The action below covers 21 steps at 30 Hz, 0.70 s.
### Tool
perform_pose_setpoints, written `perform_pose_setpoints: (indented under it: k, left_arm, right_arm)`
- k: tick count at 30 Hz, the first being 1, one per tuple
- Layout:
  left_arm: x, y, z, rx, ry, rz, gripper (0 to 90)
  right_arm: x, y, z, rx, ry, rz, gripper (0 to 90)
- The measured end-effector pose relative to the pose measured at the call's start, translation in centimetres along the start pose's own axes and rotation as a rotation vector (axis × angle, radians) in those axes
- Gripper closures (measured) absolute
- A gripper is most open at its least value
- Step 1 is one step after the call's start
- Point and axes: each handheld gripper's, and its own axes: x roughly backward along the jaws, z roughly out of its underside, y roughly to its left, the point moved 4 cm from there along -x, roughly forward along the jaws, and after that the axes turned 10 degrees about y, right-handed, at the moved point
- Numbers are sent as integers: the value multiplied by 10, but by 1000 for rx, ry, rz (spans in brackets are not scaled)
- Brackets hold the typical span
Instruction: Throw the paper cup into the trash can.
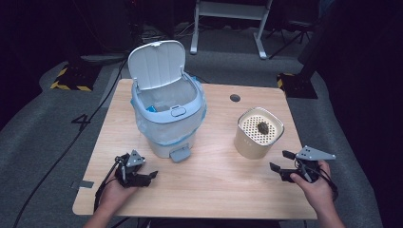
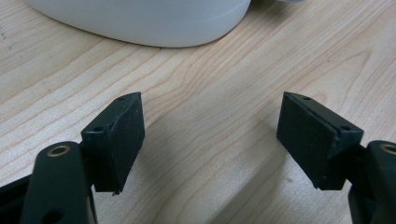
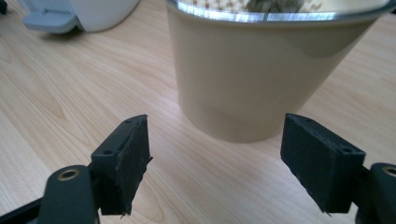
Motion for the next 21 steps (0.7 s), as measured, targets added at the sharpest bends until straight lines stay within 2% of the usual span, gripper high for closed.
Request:
perform_pose_setpoints:
  k: [6, 9, 18, 21]
  left_arm:
    - [0, 1, 0, -7, 2, -7, 243]
    - [1, 1, 0, -8, -2, -12, 248]
    - [1, 1, 1, -5, 0, -8, 265]
    - [1, 0, 1, -1, -6, -7, 271]
  right_arm:
    - [-18, 0, 21, -27, 32, 3, 236]
    - [-29, 0, 35, -36, 72, 5, 236]
    - [-40, -5, 51, -62, 88, 14, 228]
    - [-44, -5, 57, -51, 121, 30, 218]
